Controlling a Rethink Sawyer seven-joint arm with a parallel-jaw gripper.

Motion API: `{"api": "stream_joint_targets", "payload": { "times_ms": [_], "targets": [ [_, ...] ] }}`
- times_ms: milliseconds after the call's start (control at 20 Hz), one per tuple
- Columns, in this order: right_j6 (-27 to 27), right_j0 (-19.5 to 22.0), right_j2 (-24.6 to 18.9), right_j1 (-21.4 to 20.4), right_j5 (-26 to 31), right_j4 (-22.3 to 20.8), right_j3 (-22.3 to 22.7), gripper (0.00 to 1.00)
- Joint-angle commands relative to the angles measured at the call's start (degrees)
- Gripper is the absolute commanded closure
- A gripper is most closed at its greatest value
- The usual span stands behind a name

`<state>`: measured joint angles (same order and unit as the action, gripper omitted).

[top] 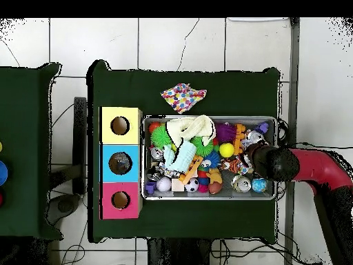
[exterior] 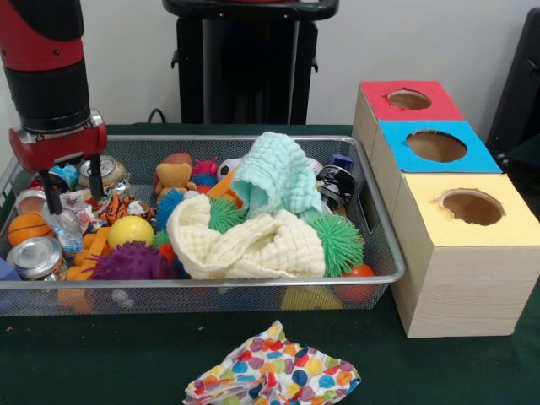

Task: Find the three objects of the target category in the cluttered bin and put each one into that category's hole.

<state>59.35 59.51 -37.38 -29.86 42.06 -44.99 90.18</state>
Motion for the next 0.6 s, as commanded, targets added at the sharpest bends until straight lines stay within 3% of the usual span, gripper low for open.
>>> {"api": "stream_joint_targets", "payload": {
  "times_ms": [50,600],
  "targets": [
    [-6.11,-0.71,0.29,-1.79,-1.45,-3.0,1.25,0.0],
    [-6.69,-1.07,-1.0,-7.05,0.3,-1.19,1.19,0.0]
  ]
}}
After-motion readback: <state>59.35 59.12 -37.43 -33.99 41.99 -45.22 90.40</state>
